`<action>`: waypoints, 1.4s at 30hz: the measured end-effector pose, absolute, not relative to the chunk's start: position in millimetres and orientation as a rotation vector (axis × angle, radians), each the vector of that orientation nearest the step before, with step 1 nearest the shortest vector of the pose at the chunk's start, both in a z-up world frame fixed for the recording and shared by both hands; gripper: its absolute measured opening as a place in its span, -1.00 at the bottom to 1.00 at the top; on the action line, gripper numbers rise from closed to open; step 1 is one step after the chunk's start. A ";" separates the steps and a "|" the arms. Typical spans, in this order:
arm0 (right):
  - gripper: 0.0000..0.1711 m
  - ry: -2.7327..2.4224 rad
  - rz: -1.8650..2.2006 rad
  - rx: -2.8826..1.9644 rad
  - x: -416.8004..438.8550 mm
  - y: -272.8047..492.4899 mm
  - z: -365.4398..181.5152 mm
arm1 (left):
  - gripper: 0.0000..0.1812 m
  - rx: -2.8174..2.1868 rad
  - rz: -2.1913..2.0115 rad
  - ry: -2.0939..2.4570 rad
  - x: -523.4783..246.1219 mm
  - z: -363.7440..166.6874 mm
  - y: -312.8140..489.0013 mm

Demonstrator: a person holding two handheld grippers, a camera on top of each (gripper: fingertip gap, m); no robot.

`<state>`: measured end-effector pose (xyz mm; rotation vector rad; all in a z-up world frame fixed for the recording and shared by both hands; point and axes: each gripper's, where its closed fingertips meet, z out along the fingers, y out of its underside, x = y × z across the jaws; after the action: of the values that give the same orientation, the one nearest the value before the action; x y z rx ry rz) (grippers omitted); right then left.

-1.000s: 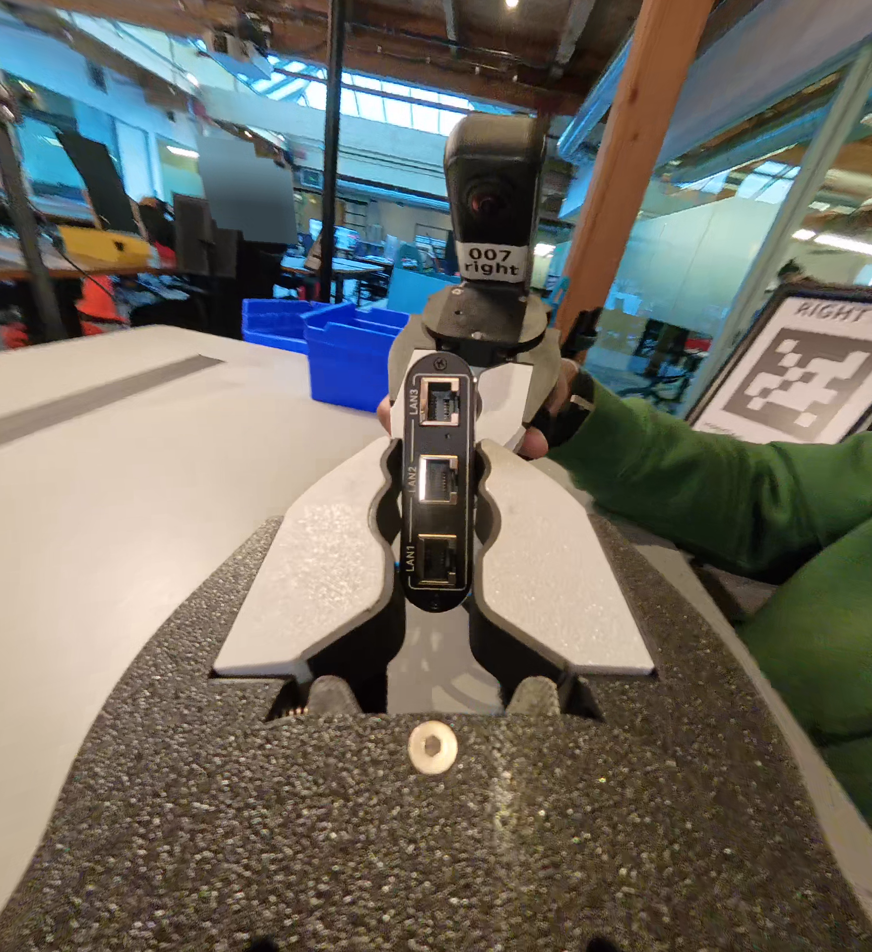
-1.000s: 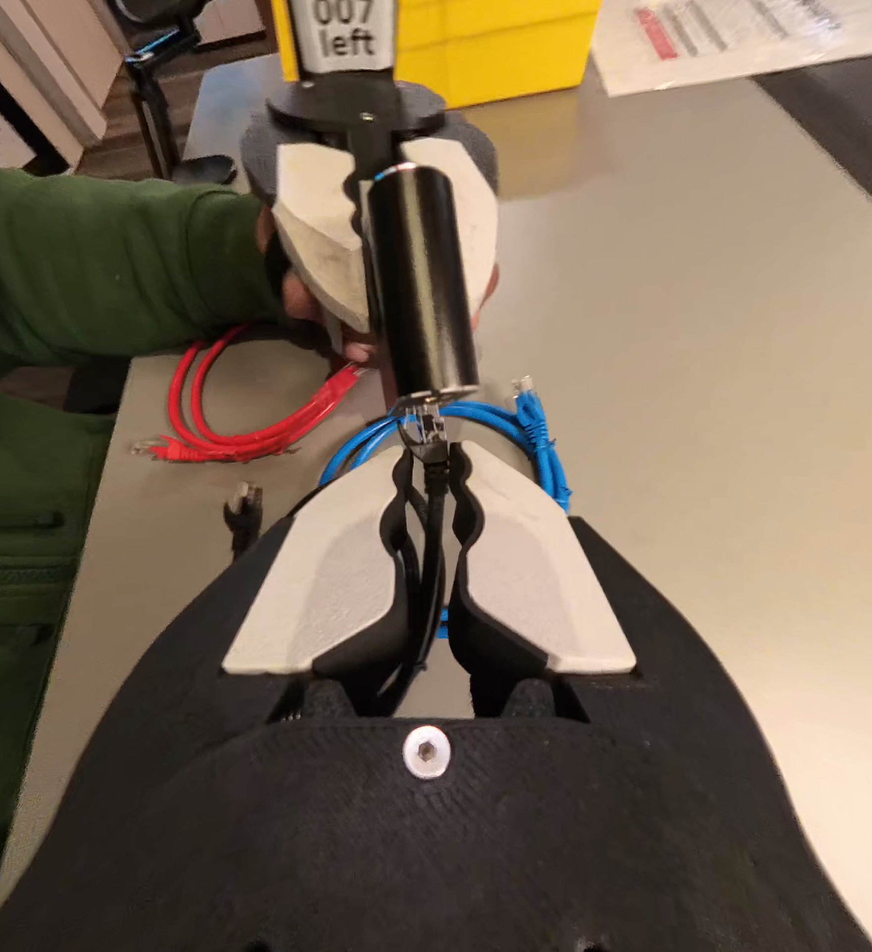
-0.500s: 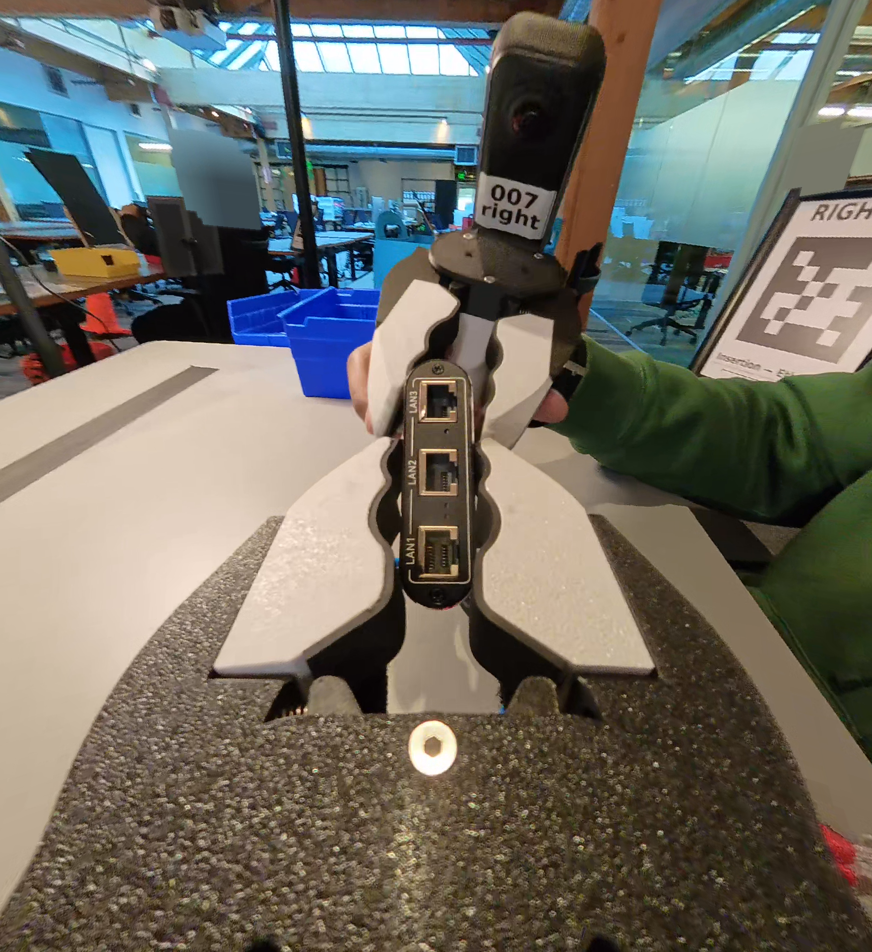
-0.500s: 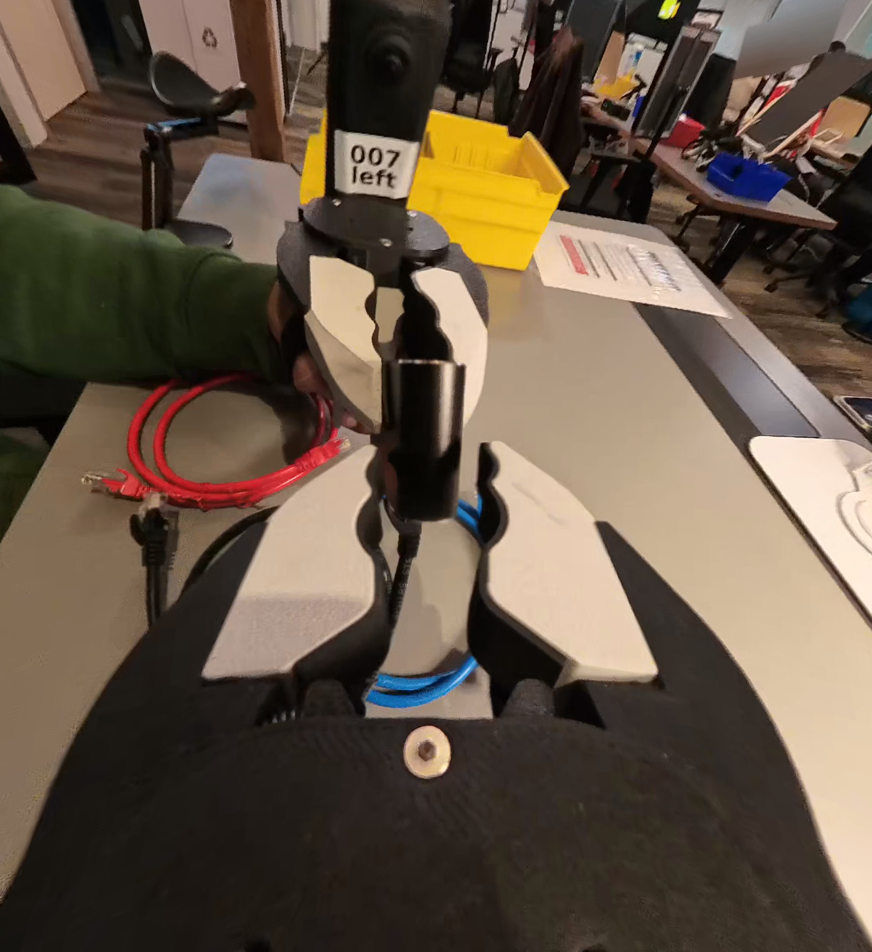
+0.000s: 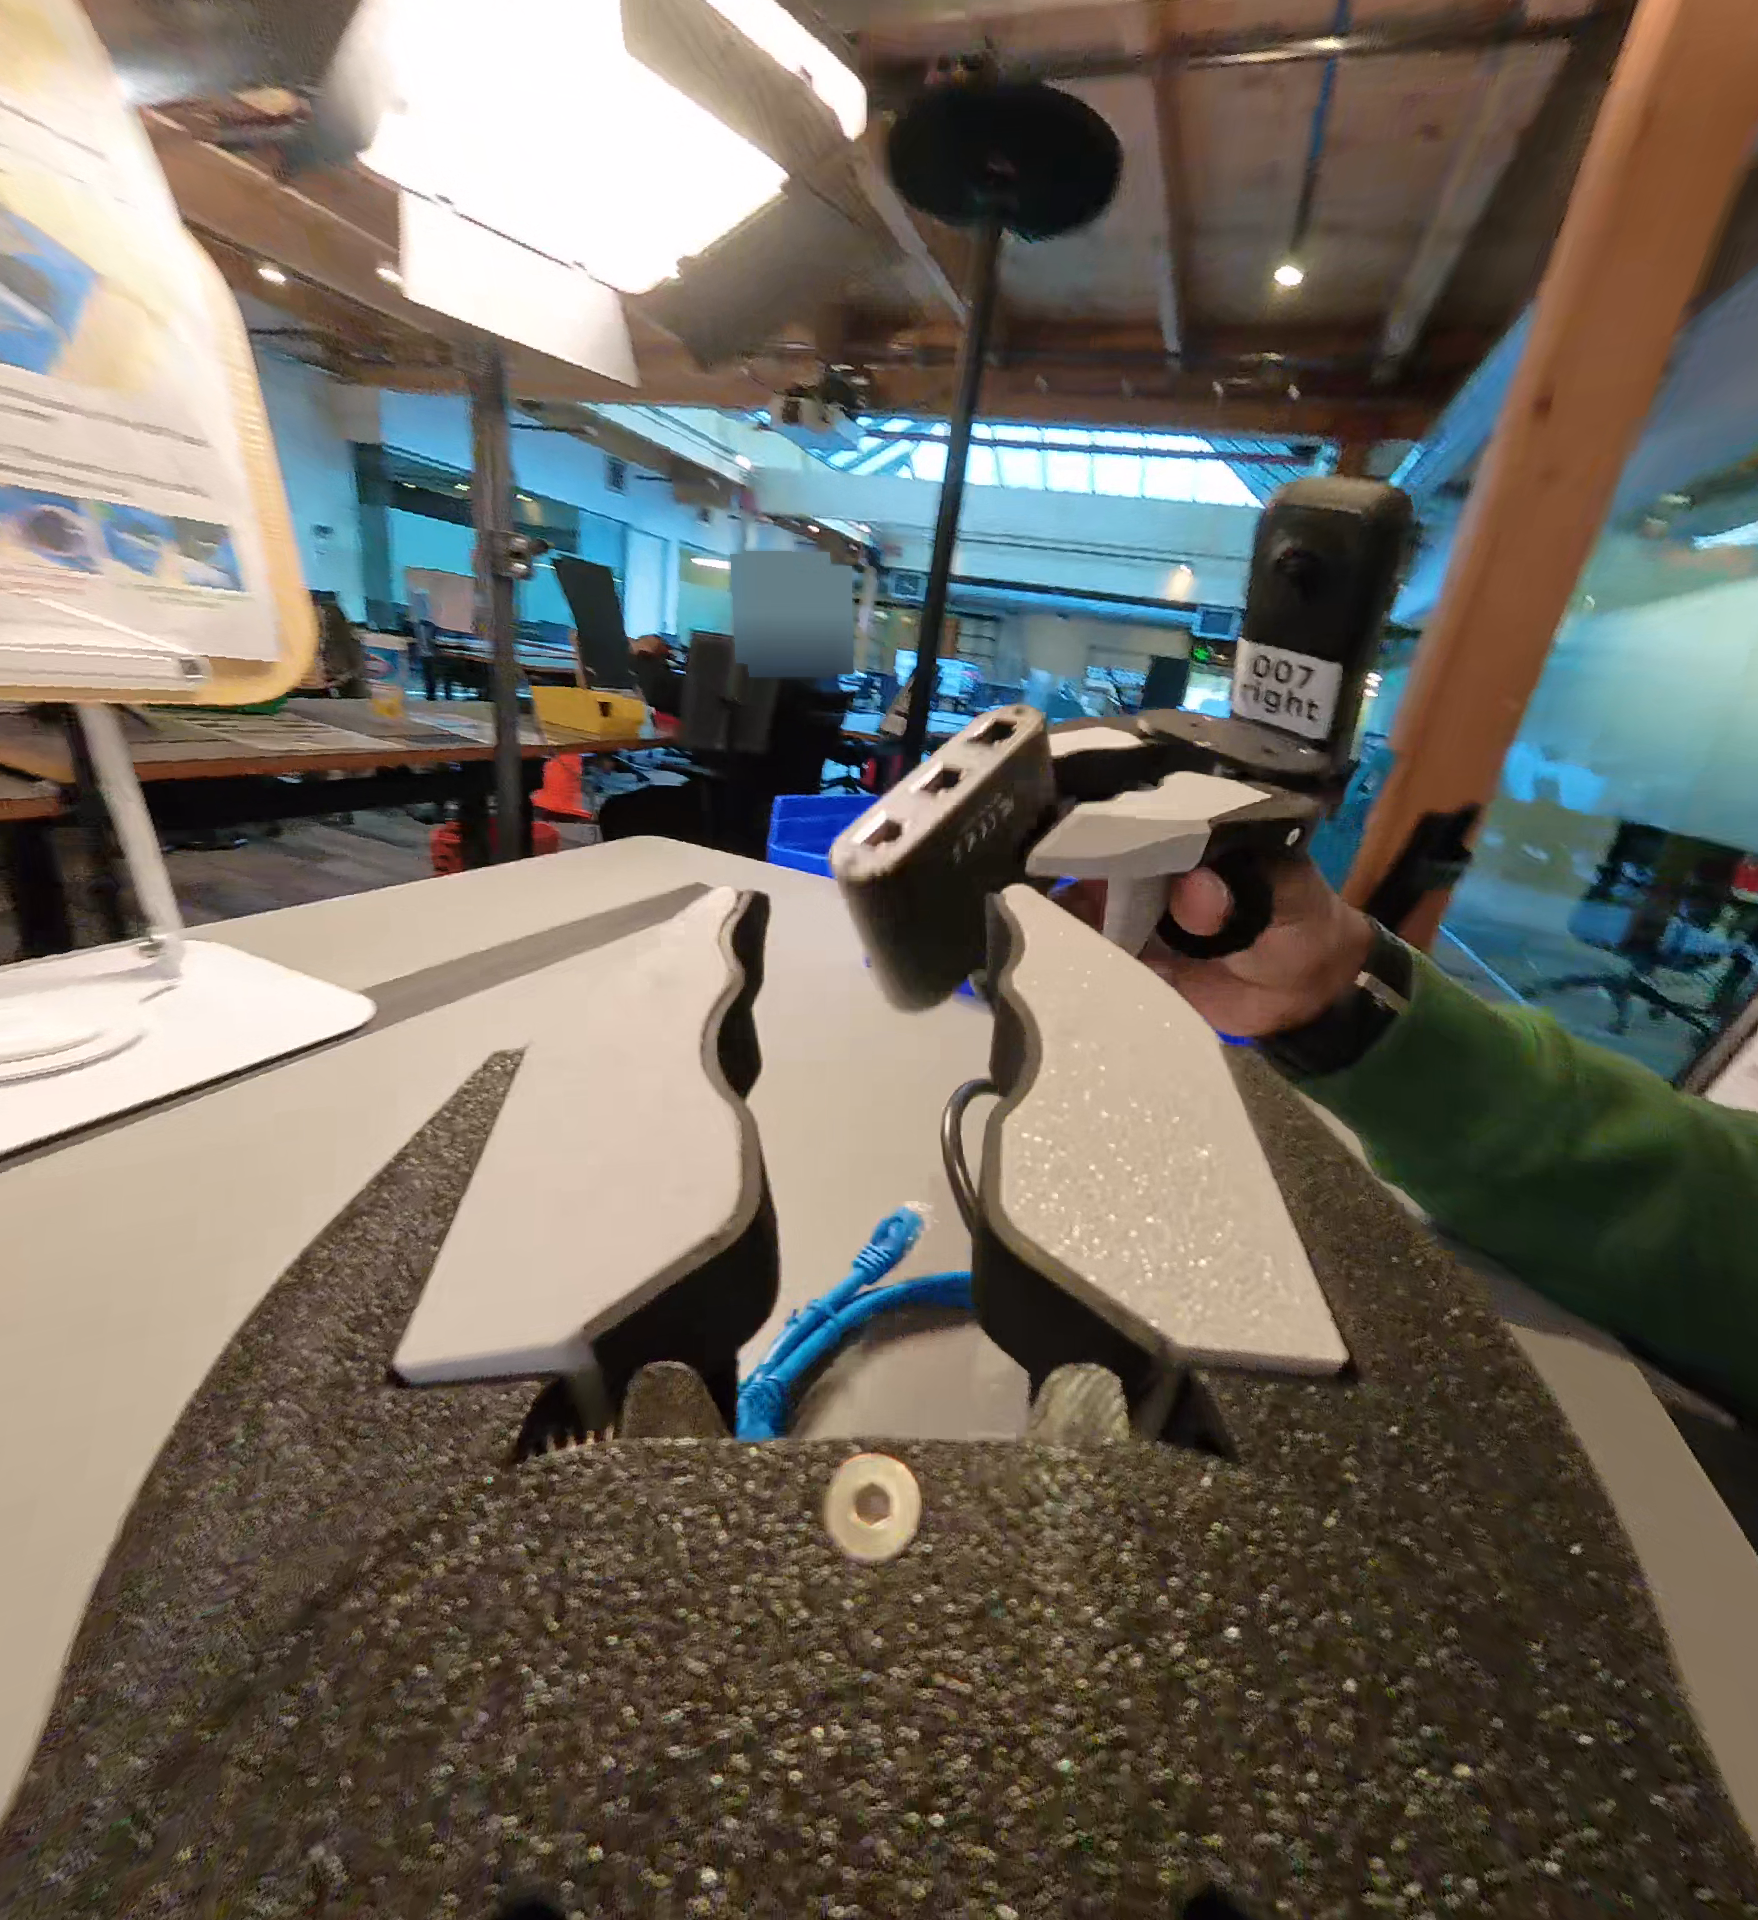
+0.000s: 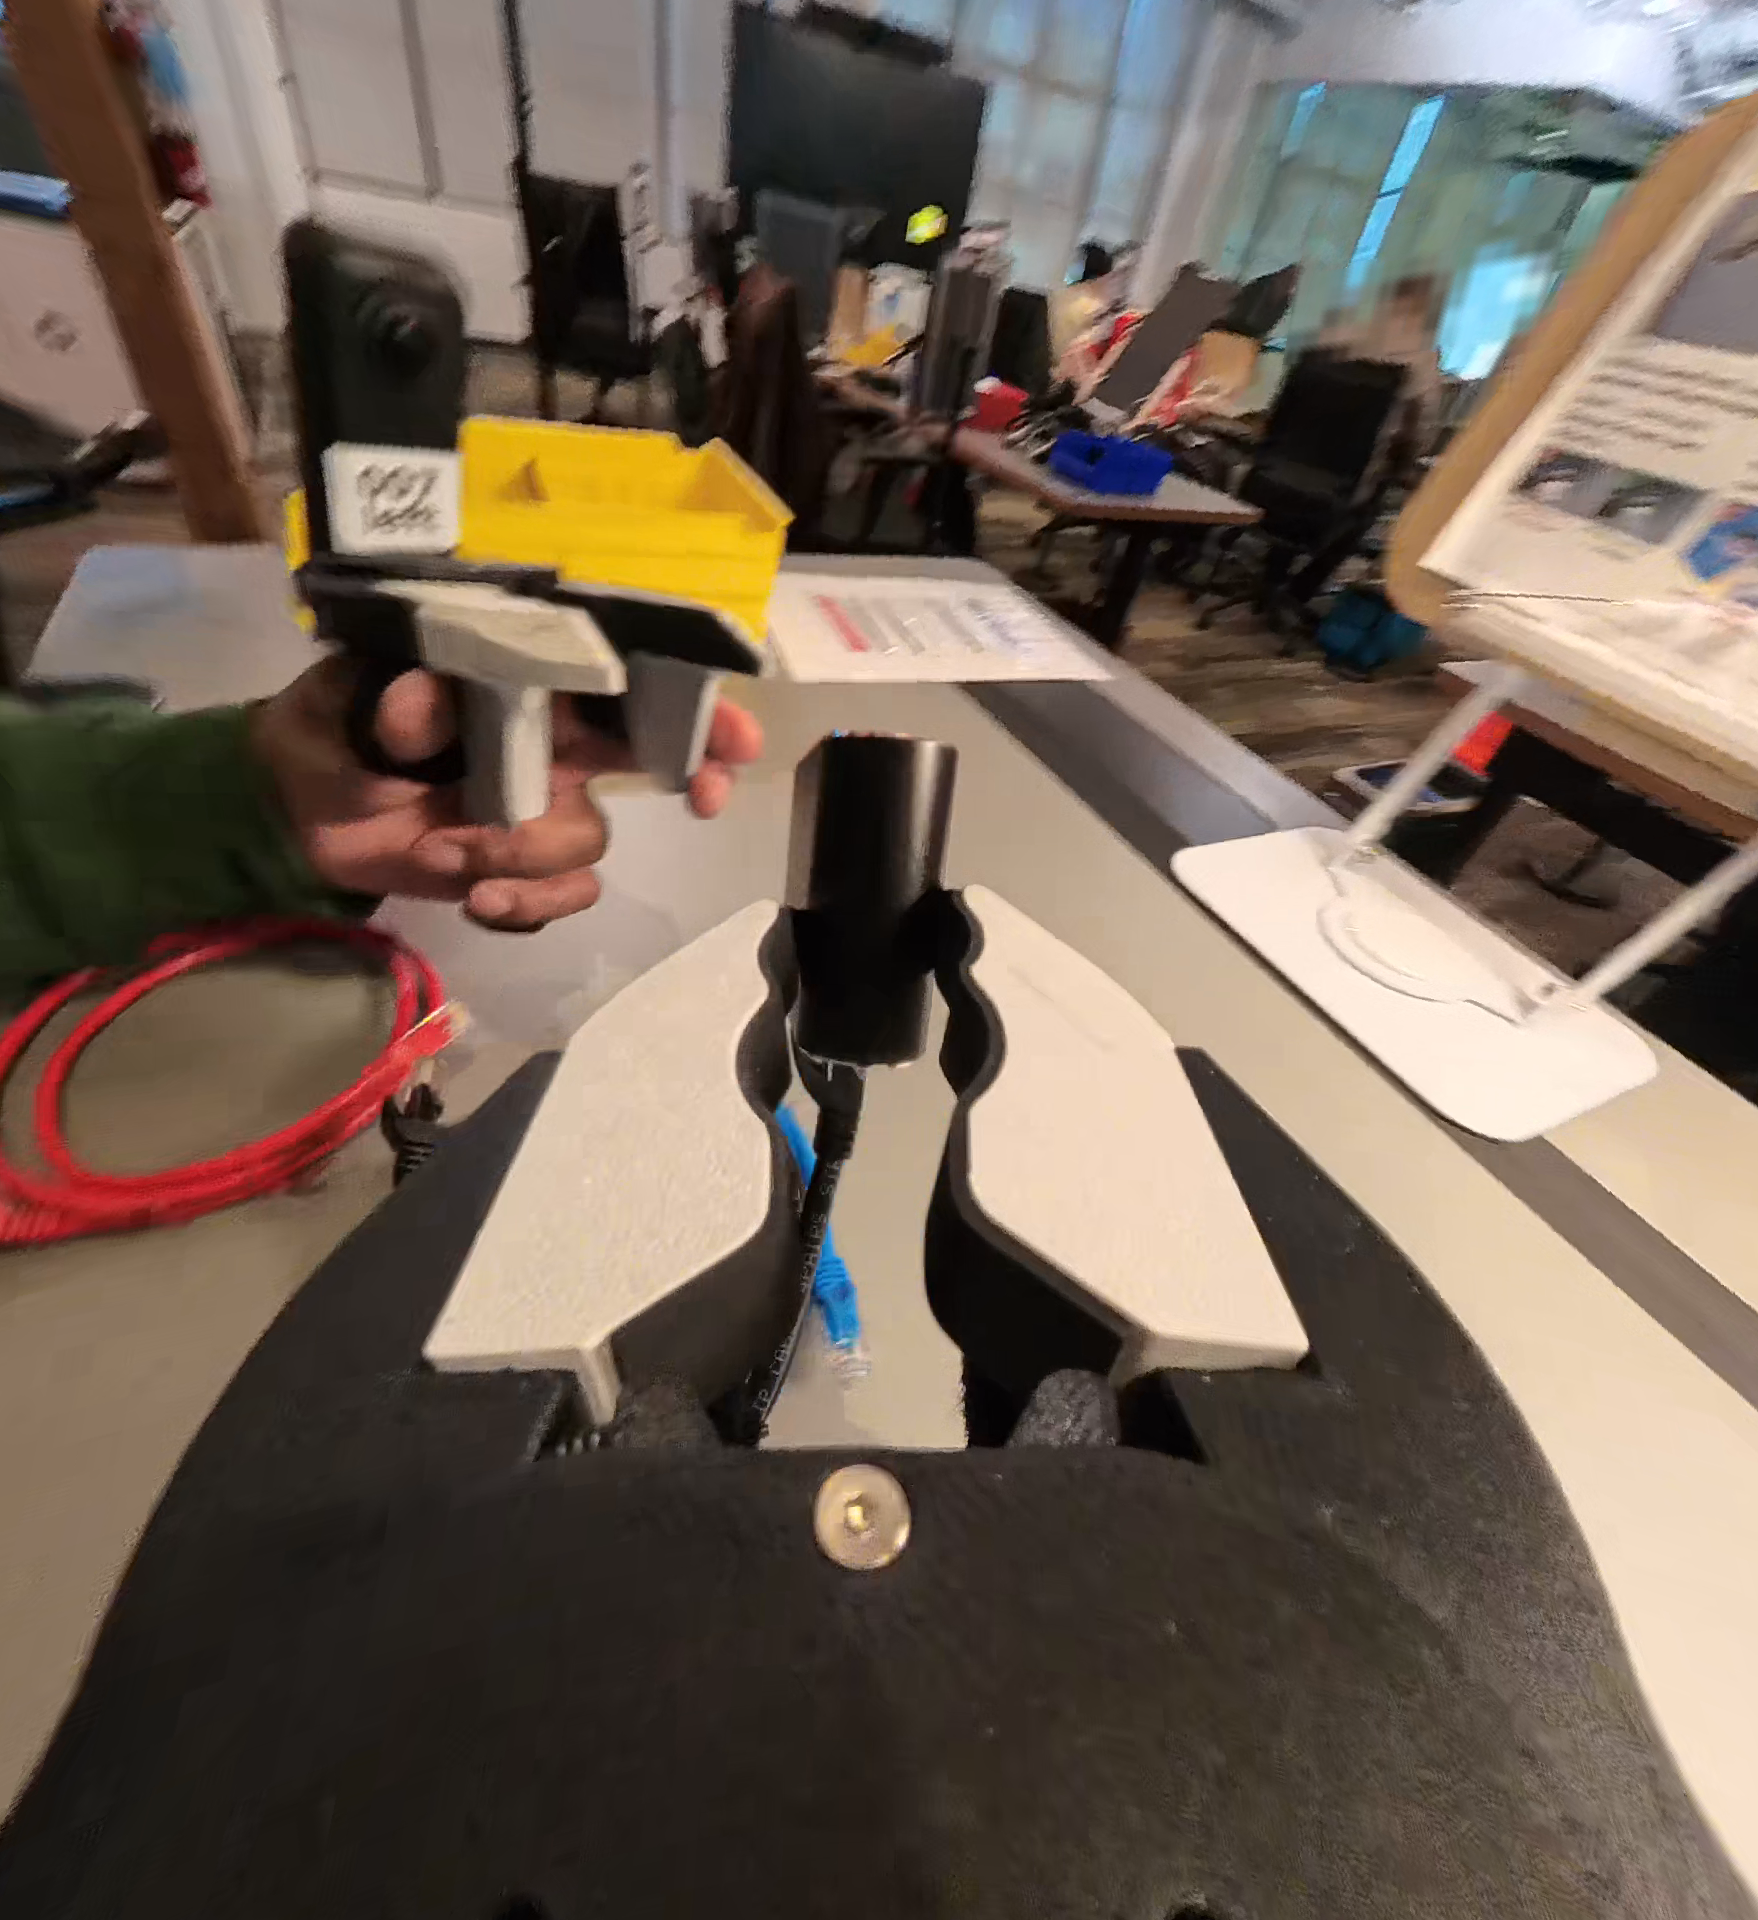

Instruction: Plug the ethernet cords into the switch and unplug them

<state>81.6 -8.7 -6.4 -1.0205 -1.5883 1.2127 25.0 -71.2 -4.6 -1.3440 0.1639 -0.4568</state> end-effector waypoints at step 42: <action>-0.74 -1.283 1.247 -0.670 72.1 -52.6 29.0 | -0.68 -1.300 -0.131 0.339 44.9 3.3 -74.1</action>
<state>72.1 -52.6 29.0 -0.6704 -1.2835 1.2470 44.9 -74.1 3.3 -1.2996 0.3390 -0.1314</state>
